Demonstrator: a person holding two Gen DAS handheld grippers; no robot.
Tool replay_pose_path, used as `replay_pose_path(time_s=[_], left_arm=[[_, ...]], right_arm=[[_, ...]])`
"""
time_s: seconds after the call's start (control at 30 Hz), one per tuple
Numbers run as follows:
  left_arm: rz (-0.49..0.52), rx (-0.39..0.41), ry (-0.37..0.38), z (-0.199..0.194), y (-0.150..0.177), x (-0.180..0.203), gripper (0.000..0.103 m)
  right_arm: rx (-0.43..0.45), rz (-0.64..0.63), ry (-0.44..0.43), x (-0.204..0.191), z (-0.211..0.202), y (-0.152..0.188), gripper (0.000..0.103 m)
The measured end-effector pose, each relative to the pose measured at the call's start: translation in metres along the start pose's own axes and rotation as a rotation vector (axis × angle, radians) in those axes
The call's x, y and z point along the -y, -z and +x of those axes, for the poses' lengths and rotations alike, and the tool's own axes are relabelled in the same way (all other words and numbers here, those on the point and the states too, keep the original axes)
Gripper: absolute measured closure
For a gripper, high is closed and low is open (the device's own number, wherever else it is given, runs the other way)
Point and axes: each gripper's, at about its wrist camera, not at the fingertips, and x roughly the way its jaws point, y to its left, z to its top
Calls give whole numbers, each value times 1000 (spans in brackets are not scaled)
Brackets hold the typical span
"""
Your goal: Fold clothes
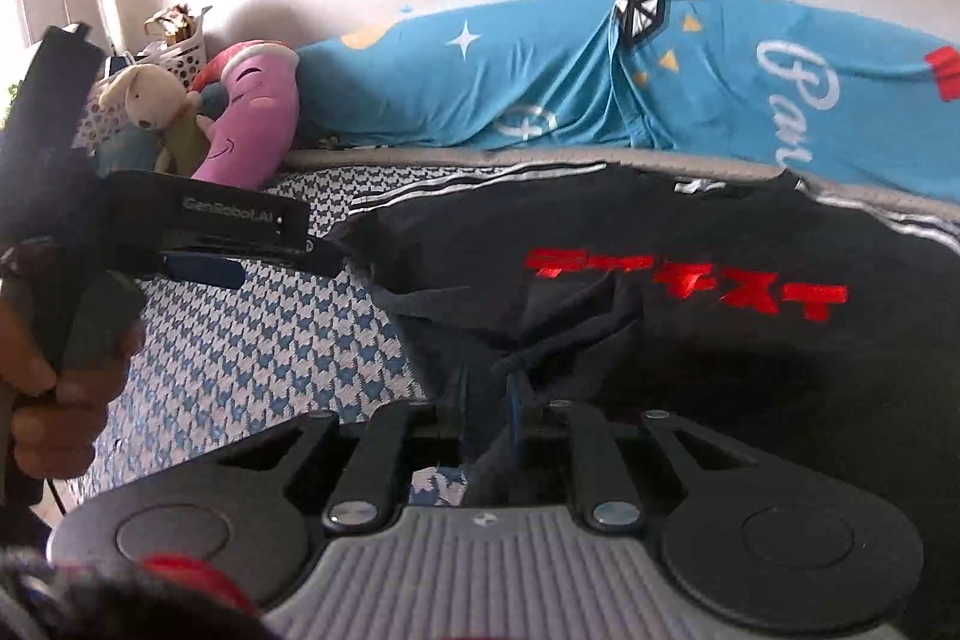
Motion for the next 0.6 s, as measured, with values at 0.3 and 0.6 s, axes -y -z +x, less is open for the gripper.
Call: replay_pose_path(time_s=[0.3, 0.6], left_arm=[[-18, -6, 7, 0, -1, -4, 11], [-33, -11, 12, 1, -1, -11, 11]], right_arm=[[-29, 227, 61, 17, 35, -4, 67], [-47, 334, 182, 25, 58, -10, 76]])
